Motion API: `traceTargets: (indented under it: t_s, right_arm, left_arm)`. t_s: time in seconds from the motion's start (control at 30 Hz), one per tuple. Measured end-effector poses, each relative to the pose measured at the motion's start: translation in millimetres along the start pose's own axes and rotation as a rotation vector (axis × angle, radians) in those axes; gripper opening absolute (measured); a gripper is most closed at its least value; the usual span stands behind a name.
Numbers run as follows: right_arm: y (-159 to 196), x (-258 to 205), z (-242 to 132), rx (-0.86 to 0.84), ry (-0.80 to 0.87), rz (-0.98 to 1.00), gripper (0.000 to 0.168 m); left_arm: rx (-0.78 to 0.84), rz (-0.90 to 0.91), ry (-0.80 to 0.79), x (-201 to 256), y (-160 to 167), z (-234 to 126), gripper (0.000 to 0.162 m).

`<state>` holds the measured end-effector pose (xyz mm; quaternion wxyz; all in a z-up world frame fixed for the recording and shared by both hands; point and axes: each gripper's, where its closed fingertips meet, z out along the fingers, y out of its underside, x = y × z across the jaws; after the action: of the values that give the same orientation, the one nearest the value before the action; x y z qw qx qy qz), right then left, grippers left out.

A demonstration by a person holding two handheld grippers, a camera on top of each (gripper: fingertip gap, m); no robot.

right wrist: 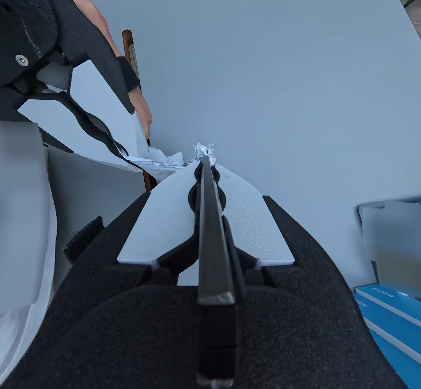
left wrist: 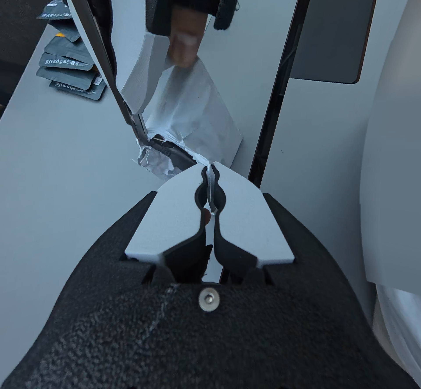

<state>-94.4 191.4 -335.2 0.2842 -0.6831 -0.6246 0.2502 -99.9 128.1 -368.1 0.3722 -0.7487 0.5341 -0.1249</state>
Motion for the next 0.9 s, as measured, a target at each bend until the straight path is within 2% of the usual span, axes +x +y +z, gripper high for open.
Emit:
traceTargets:
  t_s: [0.13,0.23,0.43,0.57,0.63,0.7,0.77,0.83,0.9]
  right_arm:
    - [9,1,-2,-0.022,0.011,0.025,0.006]
    - [18,8,-2,-0.039,0.072,0.043,0.006]
    - [29,13,-3,-0.028,0.059,0.196,0.006]
    - [30,34,-20,0.125,0.154,0.481,0.006]
    - [57,38,-25,0.047,0.216,0.542,0.006]
    - [88,29,-21,-0.041,0.210,0.601,0.007]
    - [105,22,-14,-0.045,0.197,0.680,0.006]
    - [109,20,-4,0.020,0.167,0.799,0.006]
    - [103,22,7,0.162,0.095,1.036,0.006]
  left_arm:
    - [0.036,-0.077,0.063,8,-2,-5,0.000]
    - [0.023,-0.008,0.081,25,3,-8,0.000]
    - [0.007,0.022,0.006,25,6,-10,0.000]
    - [-0.013,0.061,0.006,26,9,-11,0.000]
    - [-0.019,0.070,0.013,31,10,-10,0.000]
    - [-0.025,0.070,0.028,38,10,-8,0.000]
    - [-0.040,0.073,0.025,42,10,-6,0.000]
    - [-0.041,0.063,0.032,46,9,-4,0.000]
    - [-0.044,0.048,0.029,49,7,-1,0.000]
